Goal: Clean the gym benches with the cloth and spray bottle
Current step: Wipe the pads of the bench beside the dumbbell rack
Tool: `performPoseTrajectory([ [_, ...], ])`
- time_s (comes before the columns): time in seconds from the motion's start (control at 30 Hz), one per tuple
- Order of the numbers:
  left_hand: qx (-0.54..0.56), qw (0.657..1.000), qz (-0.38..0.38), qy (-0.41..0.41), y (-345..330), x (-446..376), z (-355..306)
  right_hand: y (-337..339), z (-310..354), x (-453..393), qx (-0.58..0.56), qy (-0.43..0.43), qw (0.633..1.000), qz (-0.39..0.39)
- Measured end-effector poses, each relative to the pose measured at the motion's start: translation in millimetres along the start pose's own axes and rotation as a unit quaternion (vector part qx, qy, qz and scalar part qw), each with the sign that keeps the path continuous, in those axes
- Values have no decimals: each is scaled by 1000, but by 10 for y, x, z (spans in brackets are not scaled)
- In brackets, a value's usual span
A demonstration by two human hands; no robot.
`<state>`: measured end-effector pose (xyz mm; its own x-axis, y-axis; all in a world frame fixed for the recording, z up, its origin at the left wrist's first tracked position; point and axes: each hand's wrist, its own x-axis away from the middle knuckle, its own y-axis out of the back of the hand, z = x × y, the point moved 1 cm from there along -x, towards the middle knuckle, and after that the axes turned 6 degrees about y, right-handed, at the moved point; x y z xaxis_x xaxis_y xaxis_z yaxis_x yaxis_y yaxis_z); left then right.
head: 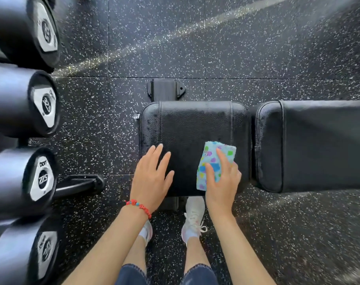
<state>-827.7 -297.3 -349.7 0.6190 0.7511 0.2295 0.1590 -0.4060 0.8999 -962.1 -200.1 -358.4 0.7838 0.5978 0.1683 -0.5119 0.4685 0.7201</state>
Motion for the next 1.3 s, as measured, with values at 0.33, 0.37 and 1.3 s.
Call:
performPoseTrajectory([
  [0.33,-12,1000,9,24,-197,-36,245,-186,133,35,-22,-46,998,-38],
  [0.37,-9,1000,7,23,-219,-37,248,-205,137,25,-19,-43,998,-34],
  [1.3,-7,998,-51,21,-411,-42,248,-470,328,-52,126,152,980,-24],
])
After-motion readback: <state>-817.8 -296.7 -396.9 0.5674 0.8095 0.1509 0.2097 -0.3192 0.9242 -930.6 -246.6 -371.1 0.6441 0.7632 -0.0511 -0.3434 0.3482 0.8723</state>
